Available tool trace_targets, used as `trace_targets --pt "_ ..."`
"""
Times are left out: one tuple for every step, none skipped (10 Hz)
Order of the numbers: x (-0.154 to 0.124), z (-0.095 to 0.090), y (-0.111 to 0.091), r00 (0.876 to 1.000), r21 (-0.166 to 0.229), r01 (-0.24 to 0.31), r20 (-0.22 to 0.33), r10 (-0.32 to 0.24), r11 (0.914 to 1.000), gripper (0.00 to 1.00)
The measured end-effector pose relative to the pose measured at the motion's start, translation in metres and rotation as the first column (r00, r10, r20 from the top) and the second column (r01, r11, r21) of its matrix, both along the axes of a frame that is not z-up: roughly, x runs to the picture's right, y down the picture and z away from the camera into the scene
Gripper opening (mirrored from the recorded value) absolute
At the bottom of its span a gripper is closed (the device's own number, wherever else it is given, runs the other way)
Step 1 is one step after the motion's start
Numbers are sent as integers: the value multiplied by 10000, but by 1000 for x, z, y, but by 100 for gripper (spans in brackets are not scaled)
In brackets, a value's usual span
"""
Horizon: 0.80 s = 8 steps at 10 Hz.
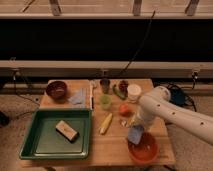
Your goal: Wipe red bowl with sponge
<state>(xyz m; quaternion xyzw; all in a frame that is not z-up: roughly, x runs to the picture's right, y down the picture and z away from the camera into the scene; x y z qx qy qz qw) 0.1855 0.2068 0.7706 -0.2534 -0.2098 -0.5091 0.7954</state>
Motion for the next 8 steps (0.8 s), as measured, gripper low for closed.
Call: trace_targets --pt "9 2 -7 9999 78 53 -155 -52 10000 14" --pt "15 2 -10 9996 107 93 -263 -90 9999 14" --pt "22 1 -11 9992 126 91 -379 -86 9999 14" --pt "32 -2 -10 9984 105 102 -551 -96 9999 14" --pt "41 -7 -8 9975 70 70 -707 -65 10000 14" --pt "53 -14 -2 9958 -13 27 -912 -28 10000 14" --pt "62 -21 3 9942 -62 -36 -1077 29 10000 14" --pt "72 -29 11 9912 -152 -117 -1320 96 9998 14"
